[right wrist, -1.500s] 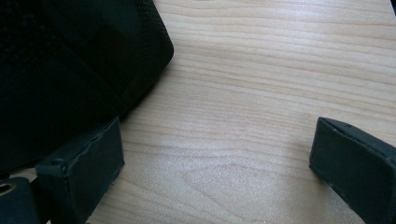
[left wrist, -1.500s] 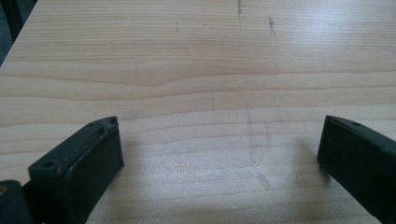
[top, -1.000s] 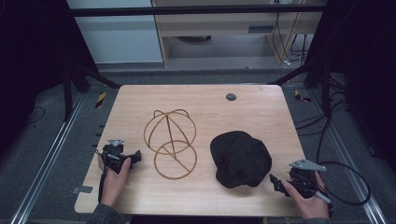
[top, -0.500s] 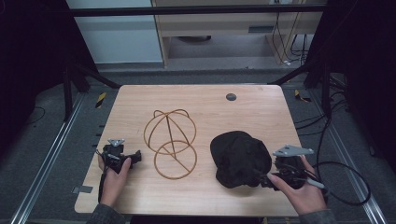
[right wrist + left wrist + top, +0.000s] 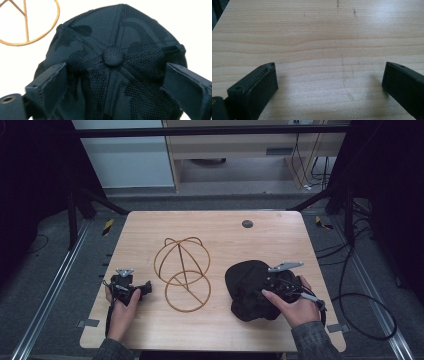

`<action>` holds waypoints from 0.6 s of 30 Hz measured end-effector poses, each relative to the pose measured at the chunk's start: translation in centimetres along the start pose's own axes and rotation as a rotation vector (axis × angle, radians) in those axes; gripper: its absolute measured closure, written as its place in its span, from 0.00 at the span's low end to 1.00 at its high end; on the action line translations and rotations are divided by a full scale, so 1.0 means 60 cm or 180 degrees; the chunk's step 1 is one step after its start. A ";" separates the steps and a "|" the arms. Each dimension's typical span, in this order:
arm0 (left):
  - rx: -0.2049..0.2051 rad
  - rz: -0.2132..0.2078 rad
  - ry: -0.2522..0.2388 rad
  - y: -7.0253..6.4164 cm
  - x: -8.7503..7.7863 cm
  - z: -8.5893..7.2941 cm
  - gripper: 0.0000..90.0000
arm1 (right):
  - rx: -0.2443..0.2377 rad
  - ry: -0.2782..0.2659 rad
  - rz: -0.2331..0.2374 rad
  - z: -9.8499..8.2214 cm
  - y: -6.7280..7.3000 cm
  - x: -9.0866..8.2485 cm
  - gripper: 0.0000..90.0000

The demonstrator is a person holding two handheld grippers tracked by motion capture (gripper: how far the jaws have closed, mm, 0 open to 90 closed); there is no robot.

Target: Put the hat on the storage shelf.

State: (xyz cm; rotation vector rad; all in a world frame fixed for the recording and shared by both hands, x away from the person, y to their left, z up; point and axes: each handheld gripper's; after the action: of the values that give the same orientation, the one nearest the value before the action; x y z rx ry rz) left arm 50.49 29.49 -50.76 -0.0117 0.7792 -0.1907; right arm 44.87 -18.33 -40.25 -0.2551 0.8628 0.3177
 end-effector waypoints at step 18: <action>0.0019 -0.0017 -0.0002 -0.003 0.001 0.000 0.00 | 0.0103 0.0075 0.0337 -0.012 -0.020 0.011 0.80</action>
State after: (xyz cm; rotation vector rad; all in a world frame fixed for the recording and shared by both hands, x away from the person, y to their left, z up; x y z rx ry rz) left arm 50.51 29.32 -50.77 -0.0083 0.7781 -0.1982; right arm 45.20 -19.55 -41.08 -0.1840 0.9058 0.3995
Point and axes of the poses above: each handheld gripper's, and its own axes: x roughly forward along the jaws, z roughly out of its top, y roughly to its left, and after that the axes turned 8 degrees about -z, right-handed
